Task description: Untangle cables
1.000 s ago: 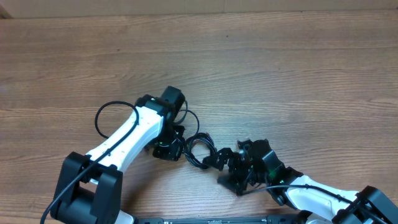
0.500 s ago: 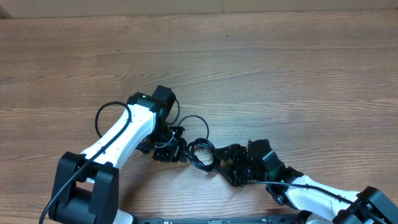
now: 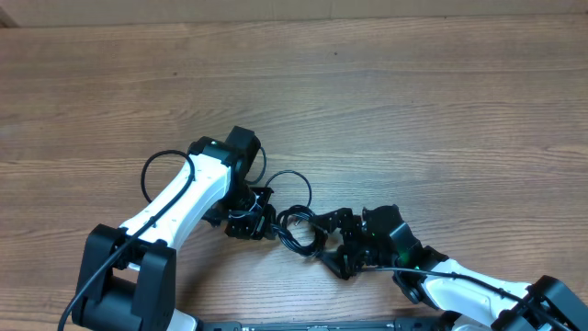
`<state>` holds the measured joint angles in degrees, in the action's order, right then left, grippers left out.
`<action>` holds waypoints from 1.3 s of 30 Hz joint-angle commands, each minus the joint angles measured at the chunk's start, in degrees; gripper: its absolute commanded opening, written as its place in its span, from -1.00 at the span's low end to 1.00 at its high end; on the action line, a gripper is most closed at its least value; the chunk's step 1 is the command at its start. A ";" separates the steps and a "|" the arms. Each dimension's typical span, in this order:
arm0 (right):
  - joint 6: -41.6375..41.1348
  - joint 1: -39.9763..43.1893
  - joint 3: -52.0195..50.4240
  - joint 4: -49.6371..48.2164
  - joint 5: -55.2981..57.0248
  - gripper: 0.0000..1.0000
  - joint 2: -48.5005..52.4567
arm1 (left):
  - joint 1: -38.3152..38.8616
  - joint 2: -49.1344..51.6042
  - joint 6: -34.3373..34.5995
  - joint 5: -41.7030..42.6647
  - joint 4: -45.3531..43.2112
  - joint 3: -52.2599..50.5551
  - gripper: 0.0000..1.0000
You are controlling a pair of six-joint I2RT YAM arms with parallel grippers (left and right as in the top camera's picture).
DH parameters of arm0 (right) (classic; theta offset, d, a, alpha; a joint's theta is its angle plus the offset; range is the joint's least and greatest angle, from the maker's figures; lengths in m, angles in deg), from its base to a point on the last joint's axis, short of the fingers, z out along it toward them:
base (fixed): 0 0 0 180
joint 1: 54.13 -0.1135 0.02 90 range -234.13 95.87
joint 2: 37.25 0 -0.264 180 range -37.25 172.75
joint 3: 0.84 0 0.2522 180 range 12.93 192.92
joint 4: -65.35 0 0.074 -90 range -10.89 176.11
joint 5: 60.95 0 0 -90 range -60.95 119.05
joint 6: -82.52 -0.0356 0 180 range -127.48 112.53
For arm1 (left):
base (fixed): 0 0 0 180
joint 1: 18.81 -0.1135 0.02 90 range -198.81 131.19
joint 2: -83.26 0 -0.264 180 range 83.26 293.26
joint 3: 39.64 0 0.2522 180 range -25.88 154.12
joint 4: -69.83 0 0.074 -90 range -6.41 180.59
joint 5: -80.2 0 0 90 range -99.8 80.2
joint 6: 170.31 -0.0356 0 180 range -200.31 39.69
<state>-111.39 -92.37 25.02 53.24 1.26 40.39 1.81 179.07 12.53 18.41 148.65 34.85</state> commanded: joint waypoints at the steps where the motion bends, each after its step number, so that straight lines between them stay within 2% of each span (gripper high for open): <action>1: -0.26 0.04 0.09 -0.17 -3.50 0.78 0.15 | 0.24 0.39 1.05 -2.71 -1.79 0.66 -0.91; 4: -1.09 0.04 0.09 -0.17 -3.65 0.58 0.15 | 0.24 0.39 1.07 -2.64 -2.54 0.66 -0.91; 7: -6.01 0.04 0.09 -0.22 -3.41 0.12 0.15 | 0.52 0.39 1.01 -2.67 -2.36 0.66 -0.91; 8: -7.43 0.04 0.09 -0.22 -3.06 0.05 0.15 | 0.66 0.39 1.01 -2.58 -2.23 0.66 -0.91; 18: -11.80 0.04 0.09 -0.22 0.57 -0.01 0.15 | 2.03 0.39 0.79 1.66 -1.86 0.66 -0.91; 19: -11.76 0.04 0.09 -0.20 0.94 -0.10 0.15 | 2.03 0.39 0.81 1.86 -1.88 0.66 -0.92; 25: -9.84 0.04 0.09 3.30 3.08 -0.92 0.15 | 2.01 0.39 -1.05 -2.25 -1.88 0.66 -0.92; 32: 5.86 0.04 0.09 3.13 4.68 -0.92 0.15 | 1.29 0.39 -3.54 -17.68 -1.88 0.68 -0.91; 36: 14.88 0.04 0.09 3.30 4.66 -0.92 0.15 | -1.55 0.39 -6.58 -21.11 -2.14 1.16 -0.91; 39: 18.62 0.04 0.20 3.19 4.63 -0.92 0.15 | -4.04 0.39 -9.90 -21.38 -2.62 2.14 -0.91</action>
<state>-101.60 -92.52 25.74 55.65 4.06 40.37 1.94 179.07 7.81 6.21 146.20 34.96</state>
